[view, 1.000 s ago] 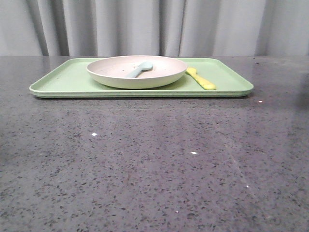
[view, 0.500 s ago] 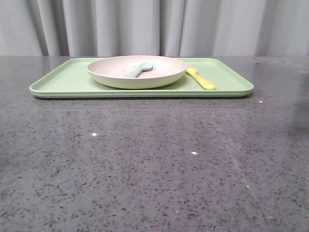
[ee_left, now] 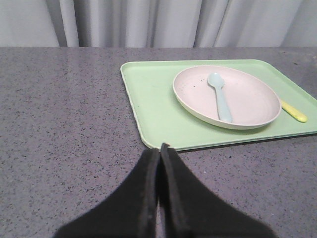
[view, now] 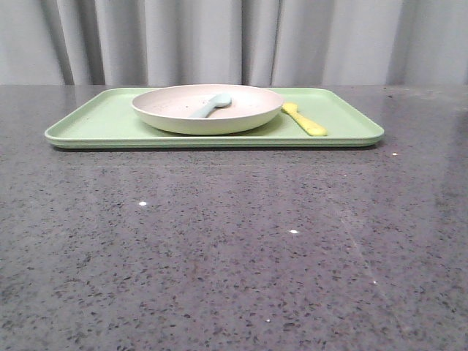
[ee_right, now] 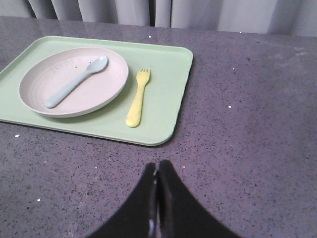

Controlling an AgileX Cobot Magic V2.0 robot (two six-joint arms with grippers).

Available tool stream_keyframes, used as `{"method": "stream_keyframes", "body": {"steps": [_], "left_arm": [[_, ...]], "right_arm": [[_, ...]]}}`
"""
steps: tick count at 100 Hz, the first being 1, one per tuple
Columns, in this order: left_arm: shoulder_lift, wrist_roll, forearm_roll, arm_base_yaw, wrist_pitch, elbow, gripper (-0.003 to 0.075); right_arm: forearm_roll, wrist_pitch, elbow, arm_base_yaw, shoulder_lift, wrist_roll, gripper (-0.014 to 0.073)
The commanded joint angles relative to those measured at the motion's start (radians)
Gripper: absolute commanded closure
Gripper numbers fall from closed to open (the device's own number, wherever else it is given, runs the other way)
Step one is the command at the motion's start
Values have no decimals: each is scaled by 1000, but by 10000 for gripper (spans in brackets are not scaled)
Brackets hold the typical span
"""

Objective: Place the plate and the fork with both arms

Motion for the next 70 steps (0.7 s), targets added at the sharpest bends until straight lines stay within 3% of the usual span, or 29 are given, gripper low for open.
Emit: {"method": "stream_keyframes", "body": {"steps": [1, 31, 70], "left_arm": [[-25, -9, -7, 4, -89, -5, 741], [-140, -9, -7, 4, -94, 68, 741], [-152, -9, -7, 4, -94, 70, 741]], "right_arm": [[-25, -106, 22, -1, -61, -3, 657], [-25, -120, 131, -1, -226, -3, 657], [-25, -117, 136, -1, -234, -3, 661]]}}
